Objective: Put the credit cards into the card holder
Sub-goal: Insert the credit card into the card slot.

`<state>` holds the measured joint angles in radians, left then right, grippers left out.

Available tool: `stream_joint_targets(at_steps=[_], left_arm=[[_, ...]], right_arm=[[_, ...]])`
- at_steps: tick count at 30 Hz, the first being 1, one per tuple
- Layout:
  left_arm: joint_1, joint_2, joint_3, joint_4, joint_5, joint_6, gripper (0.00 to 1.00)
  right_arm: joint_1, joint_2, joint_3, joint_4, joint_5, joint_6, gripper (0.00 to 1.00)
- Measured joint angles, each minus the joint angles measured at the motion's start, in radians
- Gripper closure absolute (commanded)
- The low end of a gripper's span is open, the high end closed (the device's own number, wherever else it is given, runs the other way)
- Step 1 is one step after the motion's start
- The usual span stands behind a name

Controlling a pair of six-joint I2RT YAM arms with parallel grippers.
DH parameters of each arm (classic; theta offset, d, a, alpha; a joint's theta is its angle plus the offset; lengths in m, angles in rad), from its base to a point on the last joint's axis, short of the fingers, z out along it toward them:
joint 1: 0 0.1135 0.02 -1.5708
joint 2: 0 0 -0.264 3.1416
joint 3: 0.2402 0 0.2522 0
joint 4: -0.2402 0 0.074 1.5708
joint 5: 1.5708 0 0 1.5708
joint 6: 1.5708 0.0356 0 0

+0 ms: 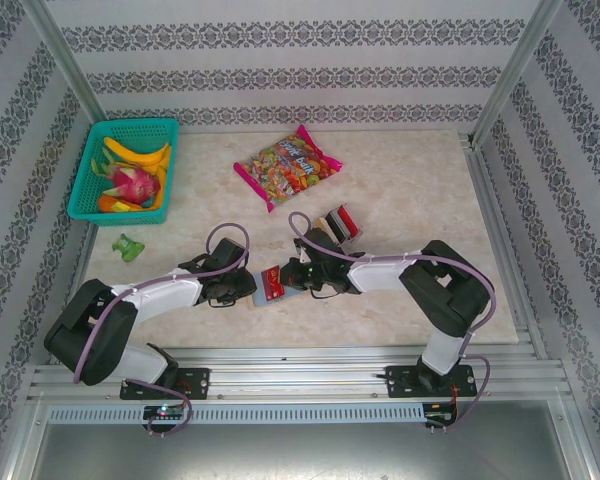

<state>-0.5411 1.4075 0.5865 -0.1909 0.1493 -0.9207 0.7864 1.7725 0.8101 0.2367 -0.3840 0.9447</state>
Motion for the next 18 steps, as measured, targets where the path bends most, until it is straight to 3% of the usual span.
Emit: stream_joint_targets(at_steps=[11, 18], left_arm=[[0.000, 0.000, 0.000, 0.000, 0.000, 0.000, 0.74], [0.000, 0.000, 0.000, 0.000, 0.000, 0.000, 0.75]], right_arm=[[0.021, 0.024, 0.037, -0.064, 0.003, -0.022, 0.77], [0.020, 0.024, 0.070, -0.151, 0.012, -0.073, 0.81]])
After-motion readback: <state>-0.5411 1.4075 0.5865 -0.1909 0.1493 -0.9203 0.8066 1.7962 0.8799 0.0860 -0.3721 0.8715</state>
